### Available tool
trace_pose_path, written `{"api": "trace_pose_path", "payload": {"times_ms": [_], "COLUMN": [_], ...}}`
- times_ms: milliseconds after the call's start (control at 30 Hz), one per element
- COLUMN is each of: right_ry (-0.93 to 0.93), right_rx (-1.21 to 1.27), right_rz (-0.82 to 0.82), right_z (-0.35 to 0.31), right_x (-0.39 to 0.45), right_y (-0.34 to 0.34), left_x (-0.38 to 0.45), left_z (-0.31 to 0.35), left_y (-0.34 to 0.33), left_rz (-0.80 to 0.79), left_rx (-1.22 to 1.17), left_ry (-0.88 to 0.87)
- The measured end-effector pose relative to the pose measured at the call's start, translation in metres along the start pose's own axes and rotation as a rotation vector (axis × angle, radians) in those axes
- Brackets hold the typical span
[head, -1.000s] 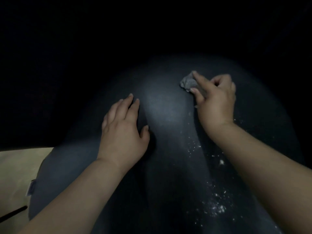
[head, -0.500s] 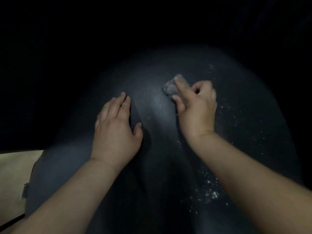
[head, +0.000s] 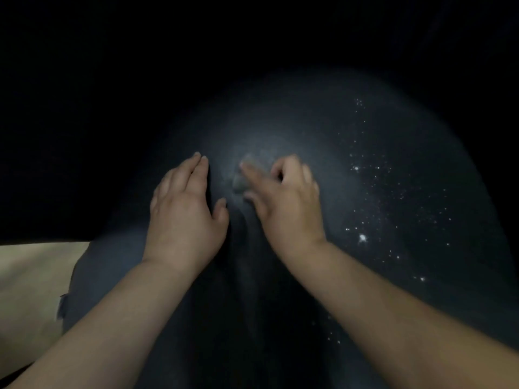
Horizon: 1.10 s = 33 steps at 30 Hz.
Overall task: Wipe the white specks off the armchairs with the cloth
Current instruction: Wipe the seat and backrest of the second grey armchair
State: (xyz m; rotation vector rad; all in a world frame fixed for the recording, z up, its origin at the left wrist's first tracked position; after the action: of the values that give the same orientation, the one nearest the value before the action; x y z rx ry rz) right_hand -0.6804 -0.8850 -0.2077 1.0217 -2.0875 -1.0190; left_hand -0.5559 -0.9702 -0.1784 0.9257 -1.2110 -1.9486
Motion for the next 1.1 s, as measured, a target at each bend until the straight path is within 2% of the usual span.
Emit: {"api": "trace_pose_path", "payload": {"times_ms": [67, 133, 267, 367, 500, 600, 667, 767, 800, 867, 967, 1100], "right_ry": [0.084, 0.092, -0.057, -0.135, 0.086, 0.150, 0.083, -0.159, -0.188, -0.171, -0.069, -0.094], "right_rx": [-0.010, -0.036, -0.126, -0.106, -0.065, -0.067, -0.108, -0.129, -0.123, -0.075, -0.080, -0.112], "right_rz": [-0.072, -0.069, 0.051, 0.060, -0.037, -0.090, -0.045, 0.063, 0.103, 0.145, 0.038, 0.012], "right_z": [-0.003, 0.007, 0.023, 0.009, -0.002, 0.025, 0.051, 0.070, 0.067, 0.052, 0.039, 0.073], "right_x": [-0.030, -0.038, 0.019, 0.046, -0.021, -0.051, -0.033, 0.006, 0.008, -0.007, -0.055, -0.039], "right_y": [0.004, 0.012, 0.008, -0.007, 0.001, 0.027, 0.037, 0.039, 0.036, 0.034, 0.040, 0.058], "left_x": [-0.004, -0.007, -0.015, -0.021, -0.030, -0.036, -0.038, -0.036, -0.035, -0.032, -0.027, -0.021], "left_z": [-0.005, -0.011, -0.021, -0.028, -0.029, -0.021, -0.012, 0.003, 0.008, 0.018, 0.032, 0.049], "left_y": [0.003, 0.004, 0.008, 0.010, 0.012, 0.009, 0.004, -0.003, -0.005, -0.008, -0.011, -0.014], "left_rz": [0.000, 0.004, 0.026, 0.035, 0.014, 0.006, -0.010, -0.029, -0.033, -0.043, -0.063, -0.089], "left_rx": [-0.003, -0.009, -0.038, -0.063, -0.080, -0.102, -0.097, -0.078, -0.072, -0.068, -0.067, -0.066], "left_ry": [0.013, 0.018, 0.020, 0.029, 0.036, -0.005, -0.036, -0.058, -0.062, -0.068, -0.077, -0.118]}}
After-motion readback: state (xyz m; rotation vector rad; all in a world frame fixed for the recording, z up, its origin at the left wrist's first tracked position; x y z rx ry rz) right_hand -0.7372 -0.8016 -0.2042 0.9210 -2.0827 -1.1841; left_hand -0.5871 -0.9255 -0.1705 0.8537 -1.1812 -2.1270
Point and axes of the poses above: each hand's wrist, its own x-axis towards the middle knuckle, its own y-axis out of the back of the hand, z = x × y, the point moved 2 cm from there along x, towards the middle knuckle, and after that the axes turned 1 degree about z, right-handed, at the moved point
